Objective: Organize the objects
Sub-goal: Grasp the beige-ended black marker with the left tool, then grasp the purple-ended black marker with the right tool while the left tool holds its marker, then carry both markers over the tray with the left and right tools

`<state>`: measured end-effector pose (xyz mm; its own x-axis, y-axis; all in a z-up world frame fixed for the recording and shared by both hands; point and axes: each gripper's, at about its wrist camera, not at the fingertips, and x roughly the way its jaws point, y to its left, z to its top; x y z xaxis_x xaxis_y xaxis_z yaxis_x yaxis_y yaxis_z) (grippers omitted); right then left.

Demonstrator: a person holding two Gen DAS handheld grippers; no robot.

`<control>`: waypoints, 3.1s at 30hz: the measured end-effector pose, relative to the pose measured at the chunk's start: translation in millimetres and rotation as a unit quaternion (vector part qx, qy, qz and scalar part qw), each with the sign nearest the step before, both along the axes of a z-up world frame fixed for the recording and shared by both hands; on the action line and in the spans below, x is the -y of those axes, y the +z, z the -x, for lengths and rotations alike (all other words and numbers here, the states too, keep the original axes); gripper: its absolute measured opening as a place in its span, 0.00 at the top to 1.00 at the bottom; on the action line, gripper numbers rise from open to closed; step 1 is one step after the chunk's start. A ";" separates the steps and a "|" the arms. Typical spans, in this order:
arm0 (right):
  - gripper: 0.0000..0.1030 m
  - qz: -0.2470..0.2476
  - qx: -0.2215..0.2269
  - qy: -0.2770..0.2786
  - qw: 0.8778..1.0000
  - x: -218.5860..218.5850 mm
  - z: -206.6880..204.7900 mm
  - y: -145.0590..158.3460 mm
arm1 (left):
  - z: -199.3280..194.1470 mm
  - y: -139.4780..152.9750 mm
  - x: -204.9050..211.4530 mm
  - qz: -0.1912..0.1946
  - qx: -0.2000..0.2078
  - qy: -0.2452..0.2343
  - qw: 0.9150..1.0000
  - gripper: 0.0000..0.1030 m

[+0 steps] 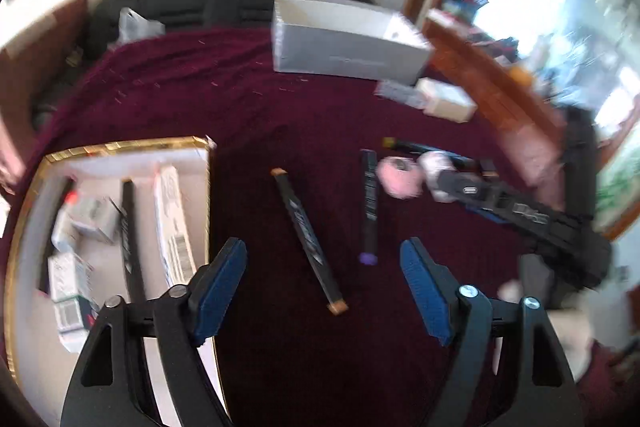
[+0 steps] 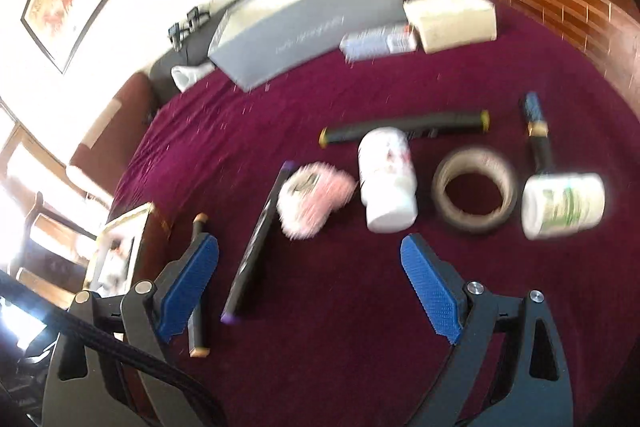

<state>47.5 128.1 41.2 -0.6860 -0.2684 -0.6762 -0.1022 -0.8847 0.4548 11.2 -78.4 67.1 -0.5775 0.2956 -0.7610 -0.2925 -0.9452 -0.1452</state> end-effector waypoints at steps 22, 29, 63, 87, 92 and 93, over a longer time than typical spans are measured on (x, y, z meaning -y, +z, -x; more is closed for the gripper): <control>0.09 0.128 0.013 0.021 0.992 -13.3 29.8 -34.0 | 59.9 -70.0 -62.4 0.080 0.053 0.066 0.993 0.79; 0.09 0.069 0.003 0.015 0.997 -4.8 30.5 -29.8 | 35.8 -50.5 -51.7 0.025 0.052 0.031 0.998 0.89; 0.79 -0.192 0.125 0.011 0.973 131.5 96.9 -31.0 | -51.7 6.8 179.0 -0.134 -0.029 0.101 0.985 0.89; 0.88 0.029 0.072 0.072 0.994 109.3 25.7 6.0 | -81.2 3.1 254.5 -0.125 -0.042 0.189 0.973 0.88; 0.88 0.063 0.052 0.108 0.991 129.4 9.3 23.8 | -84.4 3.4 250.0 -0.115 -0.040 0.182 0.976 0.89; 0.88 0.068 0.049 0.116 0.990 134.5 7.2 26.8 | -84.7 2.9 249.7 -0.114 -0.039 0.180 0.976 0.88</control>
<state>40.3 -6.4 68.0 -0.5282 -0.5051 -0.6825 0.0478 -0.8202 0.5700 96.0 -328.1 70.0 -0.7293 0.2191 -0.6481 0.0345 -0.9344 -0.3547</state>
